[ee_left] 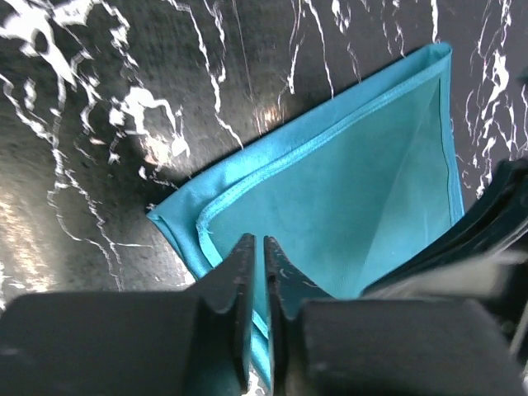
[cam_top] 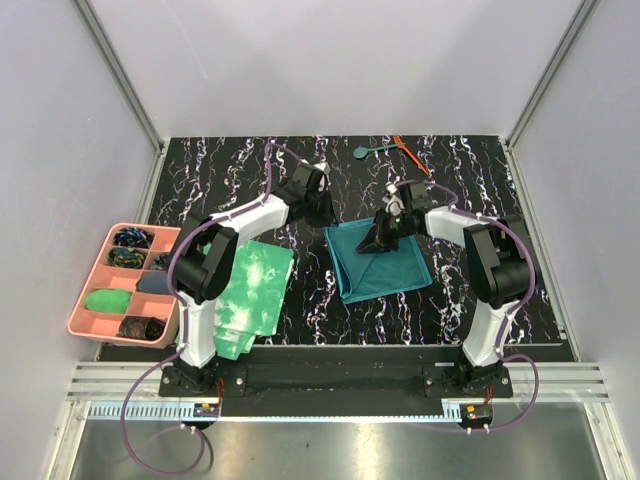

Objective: Fold the napkin into a case and place the utensils inside
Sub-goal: Smooth out the upper triangle-folded napkin at the center of the board.

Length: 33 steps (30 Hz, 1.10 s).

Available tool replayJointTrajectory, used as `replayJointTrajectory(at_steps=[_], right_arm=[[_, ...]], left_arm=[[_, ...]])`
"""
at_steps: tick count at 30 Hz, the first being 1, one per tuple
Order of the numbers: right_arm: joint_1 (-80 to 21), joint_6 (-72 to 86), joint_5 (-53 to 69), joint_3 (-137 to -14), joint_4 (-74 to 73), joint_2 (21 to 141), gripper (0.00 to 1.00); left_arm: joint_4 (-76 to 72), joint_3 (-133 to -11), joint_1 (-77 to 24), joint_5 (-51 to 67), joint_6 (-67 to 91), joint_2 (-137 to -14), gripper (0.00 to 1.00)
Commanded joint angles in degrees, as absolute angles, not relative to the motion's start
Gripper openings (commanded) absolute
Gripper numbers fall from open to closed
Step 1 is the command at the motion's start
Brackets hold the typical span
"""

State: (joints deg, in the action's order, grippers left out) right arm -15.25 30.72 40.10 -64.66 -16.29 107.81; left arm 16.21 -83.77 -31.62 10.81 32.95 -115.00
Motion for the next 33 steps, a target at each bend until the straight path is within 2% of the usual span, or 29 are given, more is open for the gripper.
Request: replayJointTrajectory(at_steps=[1,10,17,27,29,33], right_arm=[[-17.7,36.1,43.9,-60.8,-5.7,104.0,0.14],[-20.1,38.6,43.9,-53.4,-0.5,103.0,0.08],[-22.2,40.7,43.4,-50.5,3.6,102.3,0.08],[-22.2,40.3,42.8,-49.2,3.5,101.7,0.07],[-22.2,40.4,42.7,-48.7,3.9,101.7,0.07],[-22.2,40.2,41.9,-47.8,3.7,100.8,0.07]], left_arm=[[11.8,-81.8,-31.9,14.7,34.3,-115.7,0.08],[9.8,-81.2,-32.3,14.8,33.8,-117.3,0.07],[11.6,-82.9,-32.1,13.3,33.4,-119.4,0.08],[11.4,-81.1,-32.2,7.3,31.1,-114.1,0.29],[11.8,-81.9,-32.2,7.7,30.3,-114.8,0.29],[10.6,-81.8,-32.3,11.4,31.7,-115.5,0.22]])
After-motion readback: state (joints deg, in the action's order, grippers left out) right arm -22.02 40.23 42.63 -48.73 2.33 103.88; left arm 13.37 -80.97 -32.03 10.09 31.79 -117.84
